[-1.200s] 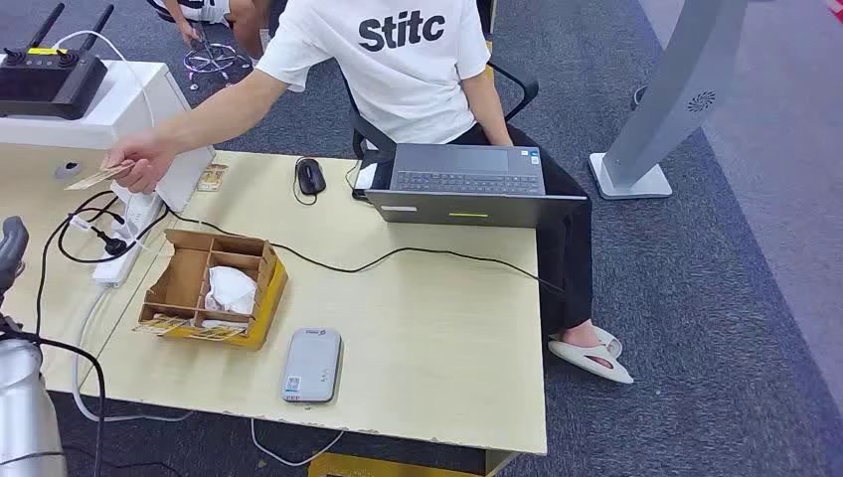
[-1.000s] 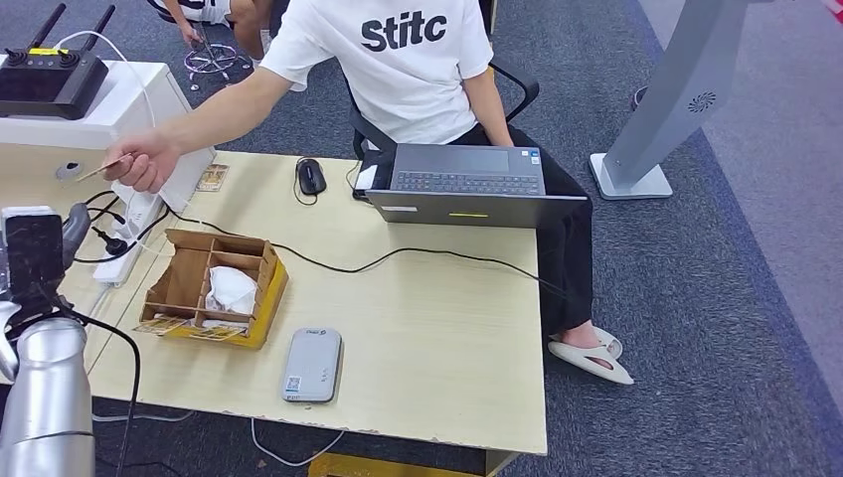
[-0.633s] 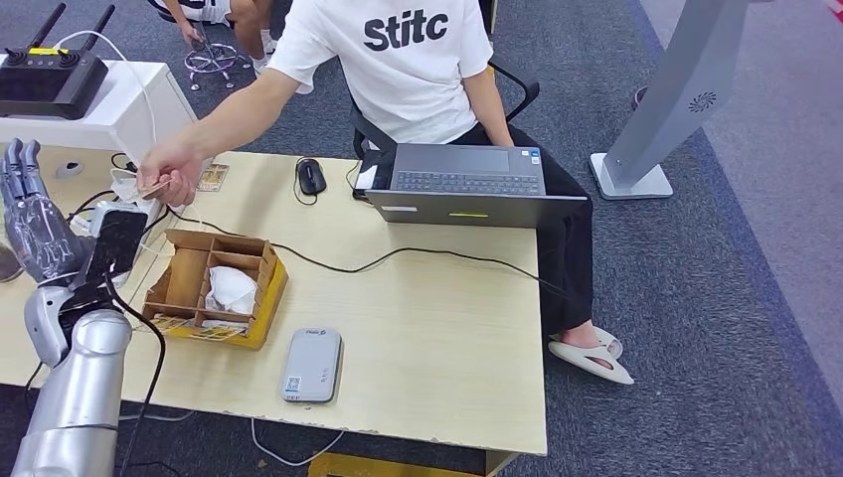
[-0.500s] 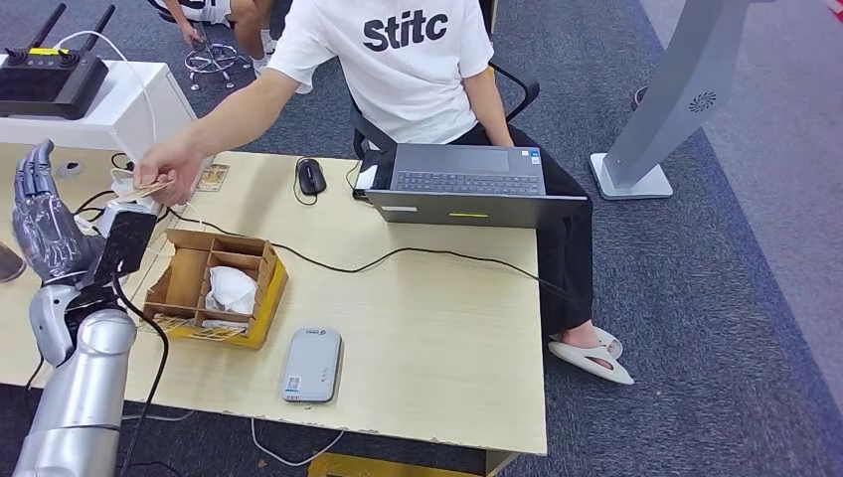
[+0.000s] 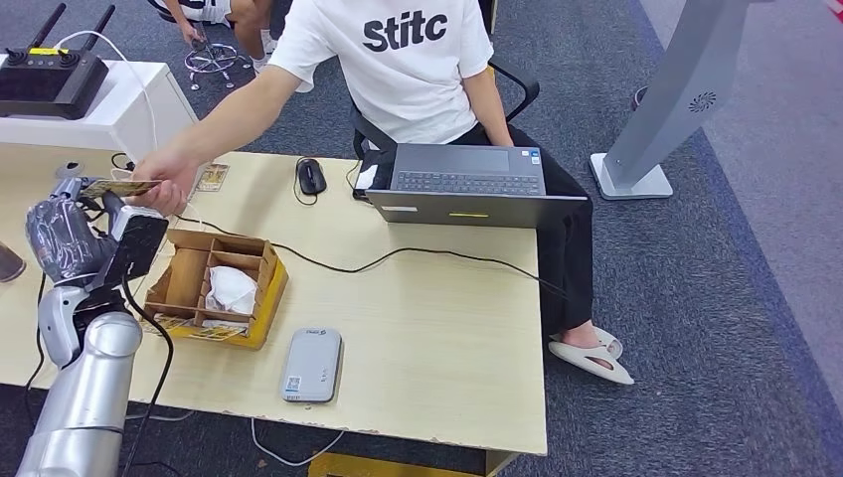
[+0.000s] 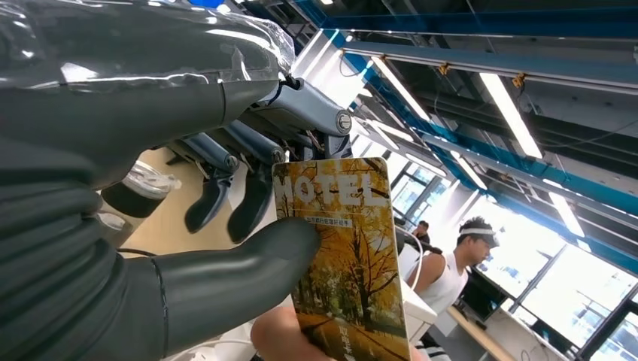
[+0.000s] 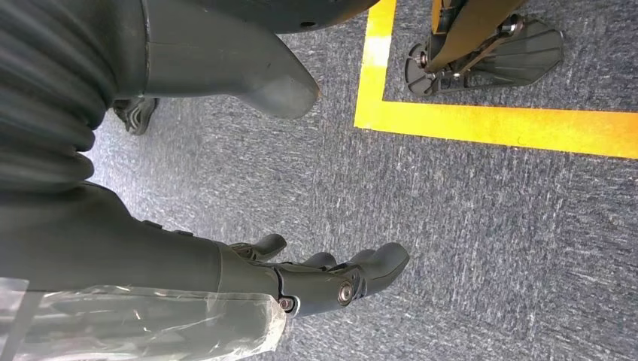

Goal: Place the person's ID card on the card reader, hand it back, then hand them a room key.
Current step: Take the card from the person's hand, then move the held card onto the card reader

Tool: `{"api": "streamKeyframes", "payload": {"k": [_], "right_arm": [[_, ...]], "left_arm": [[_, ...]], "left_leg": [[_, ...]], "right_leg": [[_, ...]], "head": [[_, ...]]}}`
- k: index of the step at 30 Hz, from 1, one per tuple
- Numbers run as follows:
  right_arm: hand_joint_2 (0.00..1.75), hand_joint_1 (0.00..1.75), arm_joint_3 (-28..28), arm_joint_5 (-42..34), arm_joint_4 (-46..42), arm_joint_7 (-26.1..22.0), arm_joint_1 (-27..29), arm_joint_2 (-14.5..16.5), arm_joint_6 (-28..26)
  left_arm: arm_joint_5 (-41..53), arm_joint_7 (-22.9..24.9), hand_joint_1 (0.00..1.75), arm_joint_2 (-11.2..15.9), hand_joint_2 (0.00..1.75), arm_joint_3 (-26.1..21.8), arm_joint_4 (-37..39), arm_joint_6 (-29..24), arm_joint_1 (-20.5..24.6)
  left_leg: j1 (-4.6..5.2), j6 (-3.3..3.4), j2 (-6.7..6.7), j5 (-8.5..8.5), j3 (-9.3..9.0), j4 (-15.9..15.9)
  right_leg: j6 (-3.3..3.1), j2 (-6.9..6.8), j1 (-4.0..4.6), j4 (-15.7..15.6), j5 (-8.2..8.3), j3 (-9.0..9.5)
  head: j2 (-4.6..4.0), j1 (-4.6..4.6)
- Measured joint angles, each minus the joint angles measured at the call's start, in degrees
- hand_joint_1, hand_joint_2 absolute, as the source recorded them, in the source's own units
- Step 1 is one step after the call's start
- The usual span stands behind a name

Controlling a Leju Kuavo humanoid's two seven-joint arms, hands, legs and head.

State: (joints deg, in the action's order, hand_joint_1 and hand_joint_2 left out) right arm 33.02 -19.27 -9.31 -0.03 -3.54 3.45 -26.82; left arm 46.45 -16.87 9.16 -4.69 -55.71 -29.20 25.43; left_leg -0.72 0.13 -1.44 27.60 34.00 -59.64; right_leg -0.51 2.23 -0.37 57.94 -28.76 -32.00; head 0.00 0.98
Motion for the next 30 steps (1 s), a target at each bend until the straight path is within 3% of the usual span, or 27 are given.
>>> {"api": "streamKeyframes", "payload": {"k": [12, 20, 30], "right_arm": [[1.75, 0.00, 0.3, 0.3, 0.0, -0.1, 0.0, 0.0, 0.0], [1.75, 0.00, 0.4, 0.3, 0.0, -0.1, 0.0, 0.0, 0.0], [1.75, 0.00, 0.4, 0.3, 0.0, -0.1, 0.1, 0.0, 0.0]], "left_arm": [[1.2, -0.9, 1.75, -1.0, 1.75, 1.7, 0.1, 1.4, -1.7], [2.7, -0.7, 1.75, -3.6, 1.75, 5.5, -4.0, 4.4, -5.2], [2.7, -0.7, 1.75, -4.3, 1.75, 6.2, -5.6, 4.6, -6.0]], "left_leg": [[0.01, 0.00, 0.00, 0.00, 0.01, 0.0], [0.01, 0.00, 0.00, 0.00, 0.02, 0.0], [0.00, 0.00, -0.01, 0.00, 0.02, 0.0]], "right_leg": [[0.00, -0.01, 0.00, 0.0, 0.00, 0.00], [0.00, 0.00, -0.01, 0.0, 0.00, -0.01], [0.00, -0.02, 0.00, 0.0, 0.00, -0.01]], "head": [[0.00, 0.00], [0.00, 0.00], [0.00, 0.00]]}}
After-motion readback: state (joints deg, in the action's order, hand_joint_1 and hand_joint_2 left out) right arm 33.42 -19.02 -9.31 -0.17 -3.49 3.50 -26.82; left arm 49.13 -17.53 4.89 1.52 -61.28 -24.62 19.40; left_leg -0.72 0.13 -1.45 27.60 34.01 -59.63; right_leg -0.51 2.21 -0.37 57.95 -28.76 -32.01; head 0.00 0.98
